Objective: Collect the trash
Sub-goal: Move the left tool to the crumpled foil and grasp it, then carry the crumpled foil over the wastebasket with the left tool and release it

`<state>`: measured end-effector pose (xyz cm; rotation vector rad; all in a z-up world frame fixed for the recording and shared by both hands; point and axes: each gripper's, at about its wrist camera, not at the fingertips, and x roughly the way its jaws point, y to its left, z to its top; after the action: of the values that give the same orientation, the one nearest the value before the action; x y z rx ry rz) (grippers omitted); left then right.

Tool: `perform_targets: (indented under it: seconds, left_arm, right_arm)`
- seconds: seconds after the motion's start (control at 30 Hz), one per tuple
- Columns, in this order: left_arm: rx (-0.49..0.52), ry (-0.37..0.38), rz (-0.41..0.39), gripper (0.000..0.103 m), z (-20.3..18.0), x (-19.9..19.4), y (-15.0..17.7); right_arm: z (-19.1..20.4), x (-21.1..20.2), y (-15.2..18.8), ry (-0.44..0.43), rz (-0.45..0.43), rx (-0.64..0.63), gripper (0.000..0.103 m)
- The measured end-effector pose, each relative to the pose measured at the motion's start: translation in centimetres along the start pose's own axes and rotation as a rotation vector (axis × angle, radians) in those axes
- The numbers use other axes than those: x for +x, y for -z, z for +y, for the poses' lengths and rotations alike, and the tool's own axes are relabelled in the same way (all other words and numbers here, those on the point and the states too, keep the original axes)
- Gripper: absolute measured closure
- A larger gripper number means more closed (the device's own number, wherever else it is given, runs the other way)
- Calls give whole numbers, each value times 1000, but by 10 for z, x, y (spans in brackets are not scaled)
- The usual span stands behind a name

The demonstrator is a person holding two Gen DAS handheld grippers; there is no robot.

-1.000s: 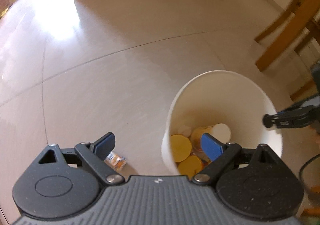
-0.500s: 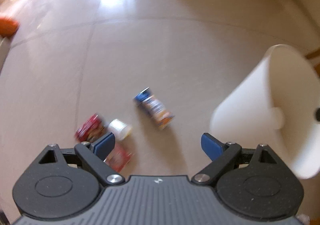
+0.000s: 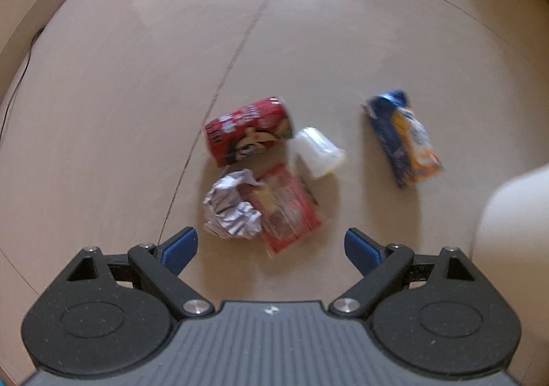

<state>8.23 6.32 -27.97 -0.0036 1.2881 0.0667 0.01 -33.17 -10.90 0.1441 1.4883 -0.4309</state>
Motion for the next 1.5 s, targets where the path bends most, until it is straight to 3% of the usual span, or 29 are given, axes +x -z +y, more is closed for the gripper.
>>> perform_targets:
  seconds: [0.23,0.3,0.4,0.87,1.0,1.3,1.4,1.5]
  left_arm:
    - [-235,12,40,24,39,51,-11]
    - [-285,29,51,30,48,63,-13]
    - [-336,40,45,32,56,71,-14]
    - [-427,69,72,51,68,101,-5]
    - [-421,78,70,64,69,99,-4]
    - [-362,69,68,66,61,71,-8]
    - [-282,59,72,66,48,52,-15]
    - [-94,26,79,65,21,24,-21]
  right_arm:
    - [3,-1,2,7,-9,-9,90]
    - [5,-1,3,14,-12,-17,90]
    - [8,-1,5,21,-18,-29,90]
    - [10,-3,7,15,-25,-28,90]
    - [7,-4,8,7,-20,-11,90]
    - [6,-1,8,18,-26,-17,90]
    - [8,-1,10,21,-31,-20,90]
    - [5,-1,9,12,-25,-5,90]
